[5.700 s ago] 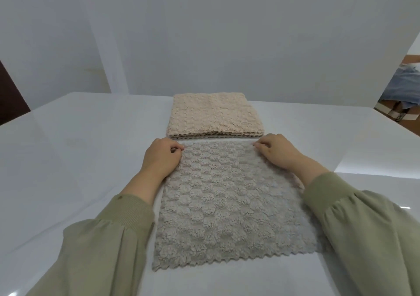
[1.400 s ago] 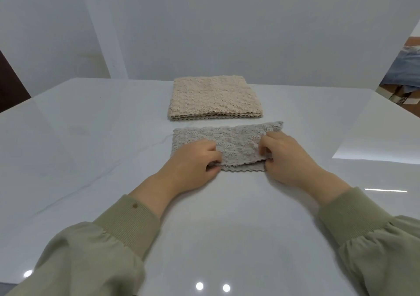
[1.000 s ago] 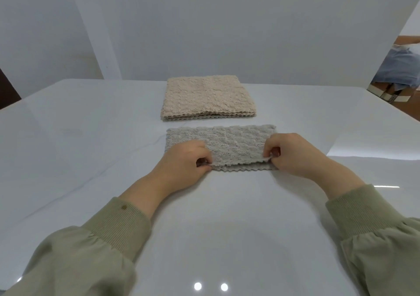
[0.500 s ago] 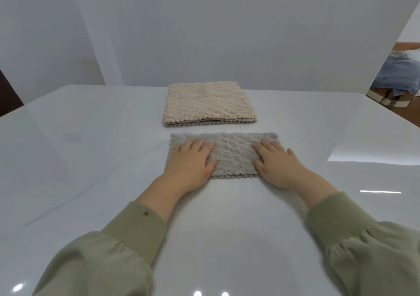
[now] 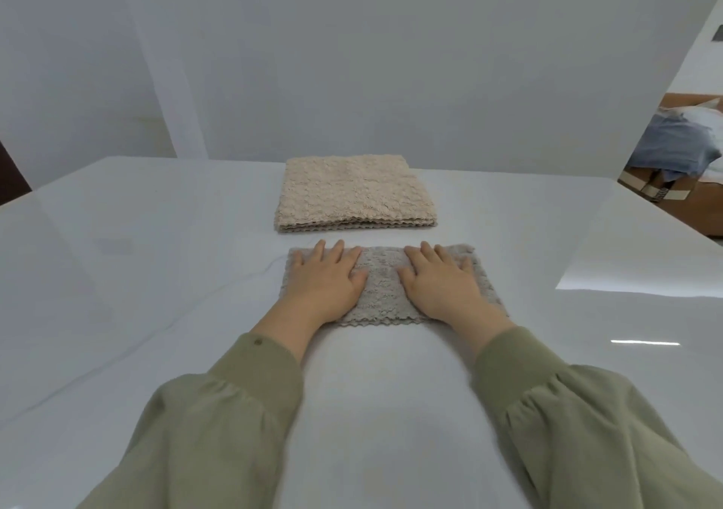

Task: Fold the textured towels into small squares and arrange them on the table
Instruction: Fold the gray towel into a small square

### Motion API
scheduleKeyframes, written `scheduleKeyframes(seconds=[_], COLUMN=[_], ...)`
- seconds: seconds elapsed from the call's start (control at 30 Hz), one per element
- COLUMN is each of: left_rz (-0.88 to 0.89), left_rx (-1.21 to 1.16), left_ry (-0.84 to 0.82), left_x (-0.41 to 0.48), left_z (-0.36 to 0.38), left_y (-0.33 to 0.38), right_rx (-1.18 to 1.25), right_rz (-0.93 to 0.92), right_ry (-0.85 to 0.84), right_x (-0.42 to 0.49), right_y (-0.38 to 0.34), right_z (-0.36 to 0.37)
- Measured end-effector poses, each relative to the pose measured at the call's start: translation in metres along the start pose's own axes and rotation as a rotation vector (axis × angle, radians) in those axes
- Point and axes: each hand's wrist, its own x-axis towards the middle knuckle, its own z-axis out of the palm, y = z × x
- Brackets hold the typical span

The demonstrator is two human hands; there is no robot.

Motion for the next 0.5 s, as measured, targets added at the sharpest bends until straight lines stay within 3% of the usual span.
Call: scheduleKeyframes(seconds=[0.17, 0.27, 0.33, 0.43, 0.5], left_rz=[-0.1, -0.187, -0.215, -0.098, 0.027], left_rx=[0.008, -0.011, 0.024, 0.023, -0.044], left_ry=[-0.036, -0.074, -0.024, 0.196, 0.249], left_x=[-0.005, -0.009, -0.013, -0.016, -0.017], left_z=[-0.001, -0.004, -0.006, -0.012, -0.013], left_y=[-0.015, -0.024, -0.025, -0.016, -0.005], right_rx=[0.012, 0.033, 0.094, 0.399, 0.53], right_rz=[0.216, 0.231, 0.227, 0.299, 0.316], right_ry=[-0.064, -0.065, 0.027, 0.27, 0.292], right_x=[0.001, 0.0, 0.001, 0.012, 0.02], right_y=[0.046, 0.054, 0.054, 0.063, 0.075], right_z=[-0.008, -0.009, -0.008, -0.011, -0.015])
